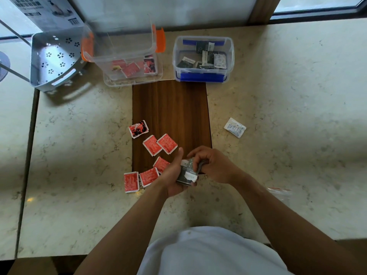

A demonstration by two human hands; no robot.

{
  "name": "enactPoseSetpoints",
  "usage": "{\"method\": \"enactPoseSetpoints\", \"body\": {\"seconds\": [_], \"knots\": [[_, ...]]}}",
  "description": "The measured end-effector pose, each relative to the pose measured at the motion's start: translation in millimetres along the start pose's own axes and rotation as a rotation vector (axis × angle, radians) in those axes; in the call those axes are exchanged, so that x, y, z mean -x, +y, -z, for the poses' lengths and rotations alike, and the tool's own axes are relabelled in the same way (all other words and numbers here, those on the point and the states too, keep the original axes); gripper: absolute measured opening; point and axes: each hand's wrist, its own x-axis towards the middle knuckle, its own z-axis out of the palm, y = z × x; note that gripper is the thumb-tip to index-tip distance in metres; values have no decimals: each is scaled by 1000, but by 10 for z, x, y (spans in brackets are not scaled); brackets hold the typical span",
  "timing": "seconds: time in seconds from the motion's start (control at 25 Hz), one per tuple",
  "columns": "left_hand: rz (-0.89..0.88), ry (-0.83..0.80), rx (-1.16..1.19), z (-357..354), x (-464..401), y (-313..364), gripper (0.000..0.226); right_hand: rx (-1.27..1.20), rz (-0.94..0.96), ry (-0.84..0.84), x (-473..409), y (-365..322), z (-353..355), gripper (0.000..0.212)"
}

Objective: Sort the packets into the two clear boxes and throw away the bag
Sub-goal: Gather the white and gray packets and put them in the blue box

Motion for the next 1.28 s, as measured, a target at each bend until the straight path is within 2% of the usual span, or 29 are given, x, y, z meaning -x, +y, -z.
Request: {"method": "enactPoseSetpoints", "body": {"seconds": [0.12, 0.32, 0.4, 0.52, 0.68, 0.8, 0.88, 0.96, 1.08, 1.12, 1.2, 1.28], "knots": [[20, -117, -37, -18, 32, 14, 76, 125, 81, -53, -51, 83, 70, 39], [-50, -157, 35, -86, 32, -21, 65, 55, 26, -42, -124, 175, 125, 52], [-86, -150, 49, -98, 11, -25, 56, -14, -22, 17, -120, 201, 99, 50], [-142, -121, 68, -82, 5, -29, 45, -26, -64, 141, -80, 176, 55, 32], [-223, 20, 230, -111, -1, -33, 54, 142, 67, 314, 41, 201, -79, 14], [-258, 66, 436, -176, -20, -27, 51, 299, 76, 474, 105, 246, -302, 18], [-218, 75, 386, -227, -21, -3, 52, 299, 39, 549, 110, 234, -446, 19], [-179, 103, 289, -259, -35, 18, 43, 313, 54, 518, 116, 202, -560, 21], [-210, 118, 251, -244, -76, 31, 24, 276, 76, 415, 125, 210, -504, 21], [-210, 96, 276, -226, -78, 52, 20, 227, 46, 441, 101, 223, -395, 18], [-163, 10, 377, -184, -83, 100, 17, 142, -82, 643, -37, 335, -67, 14], [-123, -63, 411, -170, -65, 161, 20, 168, -277, 807, -224, 512, 344, 23]]}}
